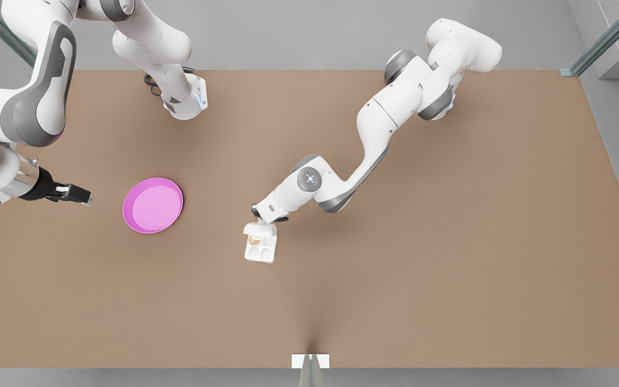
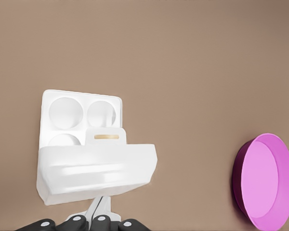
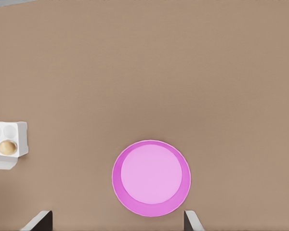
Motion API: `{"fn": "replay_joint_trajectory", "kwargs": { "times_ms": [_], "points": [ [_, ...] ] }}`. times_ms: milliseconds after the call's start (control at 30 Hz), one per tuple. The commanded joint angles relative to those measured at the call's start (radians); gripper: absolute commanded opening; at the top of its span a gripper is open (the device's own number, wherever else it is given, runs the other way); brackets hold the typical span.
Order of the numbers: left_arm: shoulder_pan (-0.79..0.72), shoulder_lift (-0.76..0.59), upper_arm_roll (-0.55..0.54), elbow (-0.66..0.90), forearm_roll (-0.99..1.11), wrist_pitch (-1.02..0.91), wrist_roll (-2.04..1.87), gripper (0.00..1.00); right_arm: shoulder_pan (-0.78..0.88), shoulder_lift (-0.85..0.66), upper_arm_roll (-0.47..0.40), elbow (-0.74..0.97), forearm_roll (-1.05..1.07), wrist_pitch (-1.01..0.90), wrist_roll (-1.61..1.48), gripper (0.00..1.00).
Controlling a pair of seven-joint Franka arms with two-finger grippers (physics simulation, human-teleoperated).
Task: Pack egg into the box and close the box lid
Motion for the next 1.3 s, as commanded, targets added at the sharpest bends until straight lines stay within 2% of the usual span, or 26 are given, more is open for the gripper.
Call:
{"fn": "replay_joint_trajectory", "kwargs": {
  "times_ms": [0, 167, 200, 267, 300, 333, 367, 433, 567, 700, 1000, 1267],
  "points": [
    [0.0, 0.002, -0.001, 0.001, 0.0, 0.004, 0.0, 0.22, 0.0, 0.0, 0.0, 0.0, 0.0, 0.0, 0.0, 1.0],
    [-0.006, 0.01, -0.004, 0.004, -0.018, 0.061, -0.002, 0.29, 0.0, -0.002, -0.002, 0.0, 0.0, -0.002, -0.002, 1.0],
    [0.003, -0.015, -0.007, 0.004, -0.017, -0.015, 0.001, 0.34, 0.0, -0.002, -0.002, 0.0, 0.0, 0.0, -0.002, 1.0],
    [0.006, -0.062, 0.001, 0.005, -0.017, -0.235, 0.001, 0.36, 0.0, -0.002, -0.002, 0.0, 0.0, -0.002, -0.002, 1.0],
    [0.049, -0.153, 0.004, 0.005, -0.006, -0.593, 0.02, 0.36, 0.0, 0.0, -0.002, 0.0, 0.0, -0.002, -0.002, 1.0],
    [0.103, -0.271, 0.004, 0.007, 0.017, -1.025, 0.093, 0.28, 0.0, -0.002, -0.002, 0.0, 0.0, -0.002, -0.002, 1.0],
    [0.12, -0.313, 0.005, 0.004, 0.062, -1.244, 0.145, 0.26, 0.0, -0.002, -0.002, 0.0, 0.0, -0.002, -0.003, 1.0],
    [0.115, -0.271, 0.002, -0.004, 0.054, -1.152, 0.15, 0.21, 0.0, -0.002, -0.002, 0.0, 0.0, -0.003, -0.003, 1.0],
    [0.006, -0.196, 0.001, -0.009, 0.034, -0.81, 0.086, 0.21, 0.003, 0.015, -0.002, -0.011, 0.0, 0.023, -0.002, 1.0],
    [-0.058, -0.066, 0.002, -0.007, 0.037, -0.481, 0.066, 0.21, 0.003, 0.017, -0.002, -0.012, 0.0, 0.025, -0.002, 1.0],
    [-0.054, -0.006, 0.007, 0.001, 0.039, -0.178, 0.014, 0.21, 0.0, 0.015, -0.002, -0.012, 0.0, 0.021, -0.015, 1.0],
    [-0.041, 0.013, 0.007, 0.008, 0.037, -0.074, -0.003, 0.21, 0.0, 0.015, -0.002, -0.009, 0.0, 0.021, -0.015, 1.0]
  ]
}}
